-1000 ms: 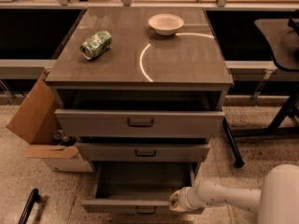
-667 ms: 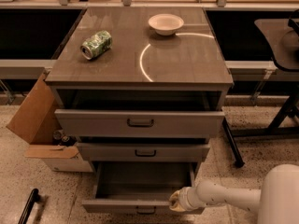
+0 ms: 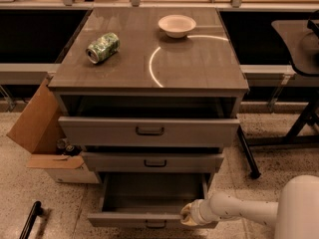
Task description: Open bottom drawer
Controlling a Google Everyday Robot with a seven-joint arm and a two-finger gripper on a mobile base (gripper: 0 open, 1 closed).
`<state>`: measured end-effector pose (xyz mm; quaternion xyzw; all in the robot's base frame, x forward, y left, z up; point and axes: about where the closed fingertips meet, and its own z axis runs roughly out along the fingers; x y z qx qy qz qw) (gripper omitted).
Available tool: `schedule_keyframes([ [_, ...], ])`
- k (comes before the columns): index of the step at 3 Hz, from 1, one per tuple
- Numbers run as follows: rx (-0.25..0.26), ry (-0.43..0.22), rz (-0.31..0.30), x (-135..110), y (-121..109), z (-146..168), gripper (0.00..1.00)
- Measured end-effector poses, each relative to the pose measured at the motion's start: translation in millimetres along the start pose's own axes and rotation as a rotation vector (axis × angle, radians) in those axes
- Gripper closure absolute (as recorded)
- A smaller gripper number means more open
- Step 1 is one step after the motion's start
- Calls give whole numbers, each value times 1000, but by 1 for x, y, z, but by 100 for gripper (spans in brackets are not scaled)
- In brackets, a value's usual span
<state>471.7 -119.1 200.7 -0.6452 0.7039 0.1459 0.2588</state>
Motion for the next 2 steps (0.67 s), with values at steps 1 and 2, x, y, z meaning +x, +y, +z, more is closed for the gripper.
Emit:
schedule_keyframes([
  [1, -1, -1, 0, 0, 1, 0, 33],
  [2, -9, -4, -3, -1, 3, 2, 3],
])
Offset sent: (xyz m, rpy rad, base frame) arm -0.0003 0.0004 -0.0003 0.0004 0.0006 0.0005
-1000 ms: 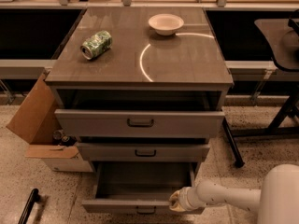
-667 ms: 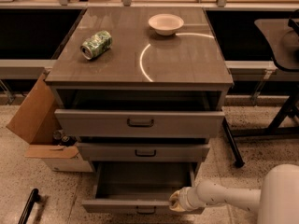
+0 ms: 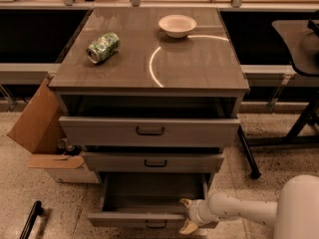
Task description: Open bottom drawer
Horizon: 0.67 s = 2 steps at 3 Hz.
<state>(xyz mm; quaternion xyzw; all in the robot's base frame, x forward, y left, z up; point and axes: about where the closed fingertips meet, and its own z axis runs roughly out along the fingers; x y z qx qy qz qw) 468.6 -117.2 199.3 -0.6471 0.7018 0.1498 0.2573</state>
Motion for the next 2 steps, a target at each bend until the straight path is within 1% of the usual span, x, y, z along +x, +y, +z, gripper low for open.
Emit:
schedule_keyframes([
  [1, -16, -5, -10, 0, 4, 0, 0],
  [2, -27, -22, -39, 2, 5, -29, 0],
])
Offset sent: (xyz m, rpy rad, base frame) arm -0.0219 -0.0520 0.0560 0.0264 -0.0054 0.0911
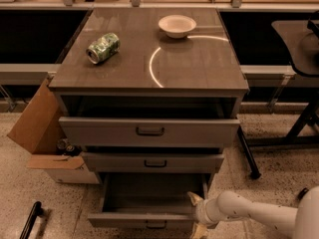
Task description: Open bottom drawer
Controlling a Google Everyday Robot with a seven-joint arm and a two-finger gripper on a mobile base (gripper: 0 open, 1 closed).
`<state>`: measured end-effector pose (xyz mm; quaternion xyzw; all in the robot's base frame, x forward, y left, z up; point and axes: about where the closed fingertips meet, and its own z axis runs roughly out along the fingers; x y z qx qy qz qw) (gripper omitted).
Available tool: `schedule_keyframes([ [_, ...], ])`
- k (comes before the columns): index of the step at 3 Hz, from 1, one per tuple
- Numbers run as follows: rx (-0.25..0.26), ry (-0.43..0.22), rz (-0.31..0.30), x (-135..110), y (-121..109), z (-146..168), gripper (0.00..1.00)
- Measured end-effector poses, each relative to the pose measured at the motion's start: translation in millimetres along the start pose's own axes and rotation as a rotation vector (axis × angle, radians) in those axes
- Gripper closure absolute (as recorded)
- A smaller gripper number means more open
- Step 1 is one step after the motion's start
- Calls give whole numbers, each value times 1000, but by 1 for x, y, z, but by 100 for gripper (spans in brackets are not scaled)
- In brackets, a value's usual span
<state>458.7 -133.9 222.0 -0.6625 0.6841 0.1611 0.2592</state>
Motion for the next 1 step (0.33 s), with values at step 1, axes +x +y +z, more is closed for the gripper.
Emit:
schedule_keyframes([
  [1, 4, -18, -17, 5, 4, -50, 0],
])
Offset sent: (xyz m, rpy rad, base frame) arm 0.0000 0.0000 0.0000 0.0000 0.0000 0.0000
